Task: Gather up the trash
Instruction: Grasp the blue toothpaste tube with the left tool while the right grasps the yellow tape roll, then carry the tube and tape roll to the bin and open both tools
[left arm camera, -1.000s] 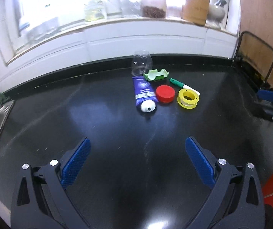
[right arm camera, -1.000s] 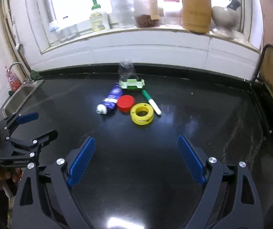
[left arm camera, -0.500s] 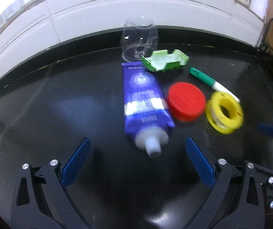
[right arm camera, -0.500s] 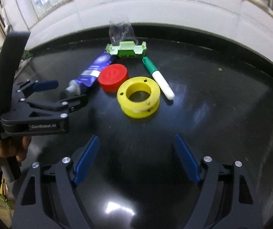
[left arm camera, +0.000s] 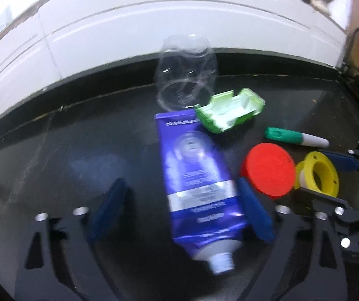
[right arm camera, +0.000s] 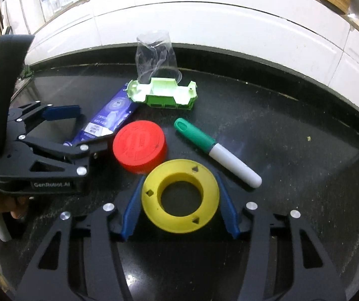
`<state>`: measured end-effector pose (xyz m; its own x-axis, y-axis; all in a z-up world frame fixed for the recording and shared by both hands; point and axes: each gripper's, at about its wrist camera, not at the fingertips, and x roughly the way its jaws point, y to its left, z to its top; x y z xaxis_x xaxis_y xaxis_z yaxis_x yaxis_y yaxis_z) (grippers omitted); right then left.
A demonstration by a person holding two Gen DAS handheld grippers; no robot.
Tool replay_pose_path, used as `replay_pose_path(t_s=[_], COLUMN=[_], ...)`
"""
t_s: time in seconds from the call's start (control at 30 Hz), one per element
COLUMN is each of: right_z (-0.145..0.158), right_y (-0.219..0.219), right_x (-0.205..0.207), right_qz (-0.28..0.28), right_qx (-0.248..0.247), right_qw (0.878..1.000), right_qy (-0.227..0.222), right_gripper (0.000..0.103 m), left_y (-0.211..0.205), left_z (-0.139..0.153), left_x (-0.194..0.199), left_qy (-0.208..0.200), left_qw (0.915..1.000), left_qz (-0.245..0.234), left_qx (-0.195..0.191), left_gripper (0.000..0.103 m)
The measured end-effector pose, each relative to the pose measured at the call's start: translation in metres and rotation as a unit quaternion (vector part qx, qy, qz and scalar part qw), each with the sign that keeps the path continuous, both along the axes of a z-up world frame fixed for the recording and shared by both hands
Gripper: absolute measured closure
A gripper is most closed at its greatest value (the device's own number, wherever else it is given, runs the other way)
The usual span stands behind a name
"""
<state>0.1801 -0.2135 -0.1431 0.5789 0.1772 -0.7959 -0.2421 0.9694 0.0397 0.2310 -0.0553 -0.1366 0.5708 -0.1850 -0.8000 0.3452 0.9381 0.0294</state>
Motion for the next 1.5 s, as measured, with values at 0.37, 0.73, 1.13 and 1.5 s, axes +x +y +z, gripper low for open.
replay_pose_path(t_s=[0.37,0.73,1.13,1.5], right_z=[0.027,0.052,0.077,0.109], right_y=[-0.011,-0.002,0.037,0.234], right_x=[-0.034,-0.088,-0.098,-0.127], right_qz=[-0.011,-0.002,0.029,0.212], right_qx=[0.028,0.031,0.034,0.066], right_qw=[0.999,0.999,0.998,0.973], right_qy=[-0.013,-0.033,-0.048,-0.060], right_gripper=[0.048,0.048,0.048,0.048], left_y=[0.008,0.030,0.062,0.221], left_z=[0.030,0.054,0.070,0.114], left_x=[-0.040,-0.115,-0.147,-0.253], left_qy=[0.000,-0.013,-0.038,-0.080], left_qw=[0.9998,0.9998,0.9987,0.9807], left_qz=[-0.009,0.006,0.034,0.177], left_qx=[0.016,0.015,0.006,0.020], left_gripper=[0.052,0.052,0.052,0.052])
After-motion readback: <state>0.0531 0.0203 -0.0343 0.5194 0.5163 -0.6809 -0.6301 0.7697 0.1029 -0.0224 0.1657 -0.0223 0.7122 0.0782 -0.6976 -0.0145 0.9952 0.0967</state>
